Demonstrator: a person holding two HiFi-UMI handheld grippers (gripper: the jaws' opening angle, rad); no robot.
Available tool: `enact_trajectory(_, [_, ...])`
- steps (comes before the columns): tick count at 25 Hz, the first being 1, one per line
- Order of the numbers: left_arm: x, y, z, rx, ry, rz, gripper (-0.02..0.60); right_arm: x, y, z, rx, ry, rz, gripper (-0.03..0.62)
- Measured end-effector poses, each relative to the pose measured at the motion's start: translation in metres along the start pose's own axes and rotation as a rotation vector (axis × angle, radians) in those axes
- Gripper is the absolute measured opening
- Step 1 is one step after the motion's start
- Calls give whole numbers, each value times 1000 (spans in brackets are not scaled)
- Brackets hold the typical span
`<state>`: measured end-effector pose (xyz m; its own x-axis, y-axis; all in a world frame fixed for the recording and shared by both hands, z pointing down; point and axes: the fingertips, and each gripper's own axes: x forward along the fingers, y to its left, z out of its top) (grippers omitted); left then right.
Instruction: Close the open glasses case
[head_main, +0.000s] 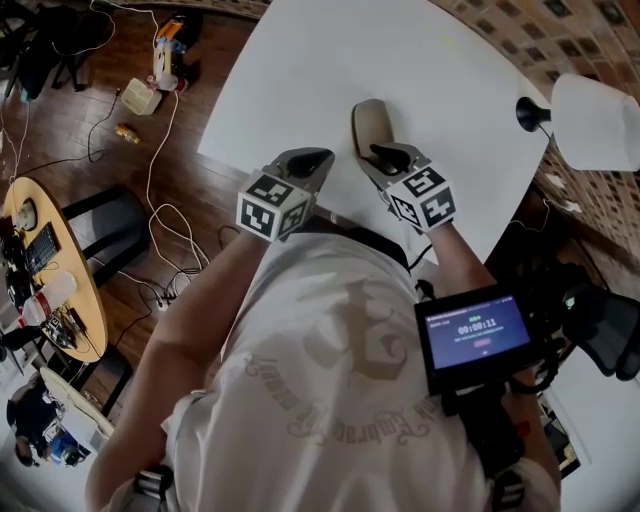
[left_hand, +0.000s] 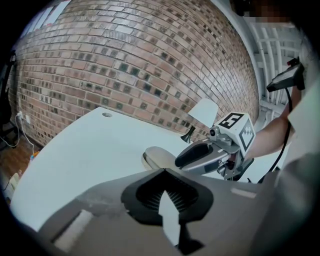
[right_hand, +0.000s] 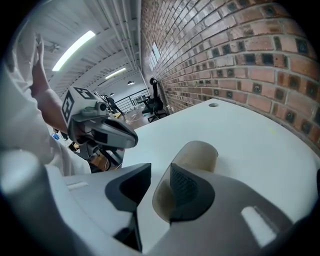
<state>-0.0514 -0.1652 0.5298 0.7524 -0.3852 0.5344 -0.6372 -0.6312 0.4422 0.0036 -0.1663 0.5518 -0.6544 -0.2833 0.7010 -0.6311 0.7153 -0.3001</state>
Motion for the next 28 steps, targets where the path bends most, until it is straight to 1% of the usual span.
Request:
enact_trajectory(9, [0, 1, -2, 1, 12, -7, 6, 13, 5, -4, -24, 25, 11, 126])
enact_trajectory(19, [6, -3, 2, 31, 16, -23, 6, 16, 5, -3, -17, 5, 3, 114])
enact_trajectory(28, [10, -4, 5, 38, 25, -28, 6, 14, 3, -3, -3, -23, -5, 110])
